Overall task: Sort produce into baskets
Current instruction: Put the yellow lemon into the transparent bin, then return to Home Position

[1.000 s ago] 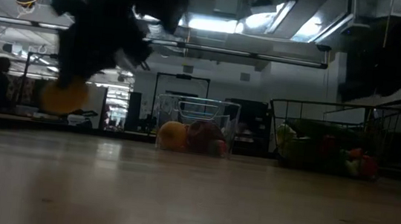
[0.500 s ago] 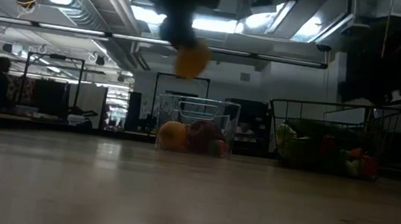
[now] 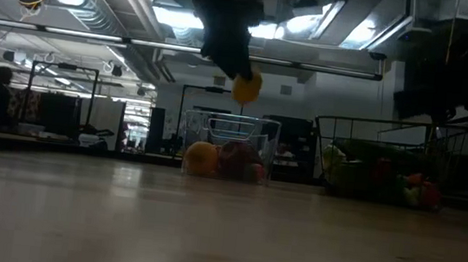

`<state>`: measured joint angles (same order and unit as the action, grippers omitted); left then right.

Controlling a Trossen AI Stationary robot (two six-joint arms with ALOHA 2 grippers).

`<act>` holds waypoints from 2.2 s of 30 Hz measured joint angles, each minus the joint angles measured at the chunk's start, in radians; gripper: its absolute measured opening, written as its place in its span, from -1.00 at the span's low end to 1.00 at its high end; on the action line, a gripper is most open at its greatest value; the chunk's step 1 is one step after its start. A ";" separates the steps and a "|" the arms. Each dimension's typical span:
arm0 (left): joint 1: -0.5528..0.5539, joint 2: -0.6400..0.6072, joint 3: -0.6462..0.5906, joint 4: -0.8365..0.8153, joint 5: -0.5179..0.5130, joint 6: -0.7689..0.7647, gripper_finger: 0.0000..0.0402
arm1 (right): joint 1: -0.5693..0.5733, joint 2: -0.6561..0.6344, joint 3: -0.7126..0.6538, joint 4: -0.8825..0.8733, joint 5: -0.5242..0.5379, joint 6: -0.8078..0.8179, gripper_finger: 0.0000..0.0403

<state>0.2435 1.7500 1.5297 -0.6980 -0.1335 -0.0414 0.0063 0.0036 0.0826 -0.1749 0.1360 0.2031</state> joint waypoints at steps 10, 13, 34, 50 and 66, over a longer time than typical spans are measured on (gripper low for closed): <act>0.056 0.065 -0.001 0.025 -0.047 0.012 0.23 | 0.000 0.000 -0.001 -0.002 -0.008 0.001 0.53; 0.070 0.067 -0.001 0.030 -0.051 -0.001 0.32 | 0.000 0.000 -0.001 -0.004 -0.014 0.001 0.53; 0.037 -0.498 -0.383 0.221 0.039 0.067 0.36 | 0.000 0.000 -0.002 -0.007 -0.016 0.001 0.53; -0.127 -1.280 -1.087 0.546 0.038 -0.036 0.37 | 0.000 0.000 -0.003 -0.007 -0.015 -0.001 0.53; -0.135 -1.735 -1.433 0.719 0.043 0.039 0.37 | 0.000 0.000 -0.003 -0.007 -0.013 -0.025 0.53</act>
<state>0.1089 0.0152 0.0966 0.0207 -0.0910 -0.0028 0.0060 0.0038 0.0795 -0.1818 0.1228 0.1780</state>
